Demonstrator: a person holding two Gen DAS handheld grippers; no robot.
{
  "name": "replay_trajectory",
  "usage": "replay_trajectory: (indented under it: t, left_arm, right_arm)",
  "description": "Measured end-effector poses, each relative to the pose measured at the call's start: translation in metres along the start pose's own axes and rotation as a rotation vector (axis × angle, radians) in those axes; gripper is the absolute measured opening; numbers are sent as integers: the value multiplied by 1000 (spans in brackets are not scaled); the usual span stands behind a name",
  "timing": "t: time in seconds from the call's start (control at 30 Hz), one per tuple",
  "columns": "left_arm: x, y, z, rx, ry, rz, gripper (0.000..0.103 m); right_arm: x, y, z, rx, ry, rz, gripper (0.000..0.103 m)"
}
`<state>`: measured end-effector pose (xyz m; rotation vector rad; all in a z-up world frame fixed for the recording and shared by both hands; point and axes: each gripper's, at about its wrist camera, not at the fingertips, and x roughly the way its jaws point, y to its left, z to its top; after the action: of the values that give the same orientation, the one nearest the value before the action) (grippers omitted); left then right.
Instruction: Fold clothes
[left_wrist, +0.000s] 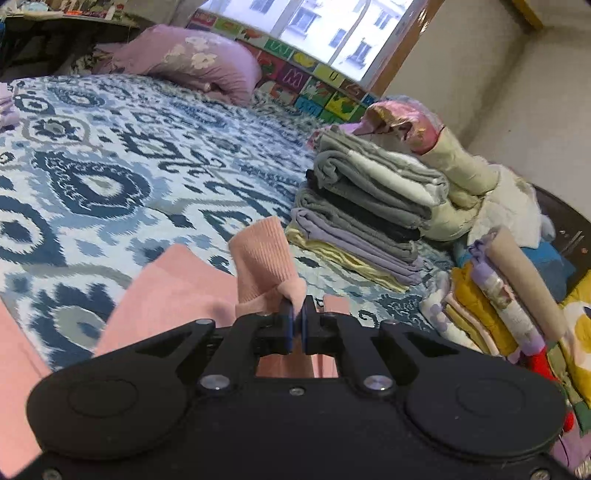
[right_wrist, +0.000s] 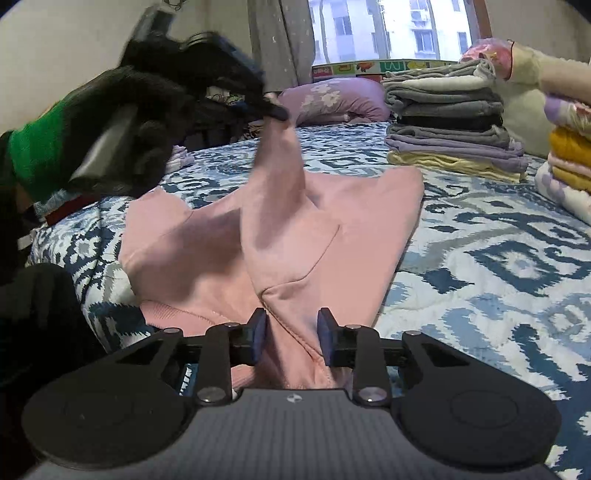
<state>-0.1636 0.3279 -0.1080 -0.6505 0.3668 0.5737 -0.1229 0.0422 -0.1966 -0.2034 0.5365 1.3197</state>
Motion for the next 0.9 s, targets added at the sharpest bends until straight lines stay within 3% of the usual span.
replay_trajectory:
  t: [0.13,0.2,0.23,0.33,0.63,0.9]
  left_arm:
    - [15,-19,3,-11,31,8,1]
    - [23,-28,4,6,41,20,1]
    - [27,-32,4,15,46,26,1]
    - [41,-49,4,42,57,50,1]
    - [91,-69,-7,176,125,151,1]
    - [114,-87,-23,300,143,176,1]
  right_arm:
    - [-4,11,0,-86,-60,-50,60]
    - [-2,12,1,-103,-73,-58,61]
    - [0,12,2,-100,-72,-58,59]
    - [7,3,5,-41,-42,-47,21]
    - [7,-54,-2,415,-12,96,16]
    - [11,-70,-10,563,10,166,17]
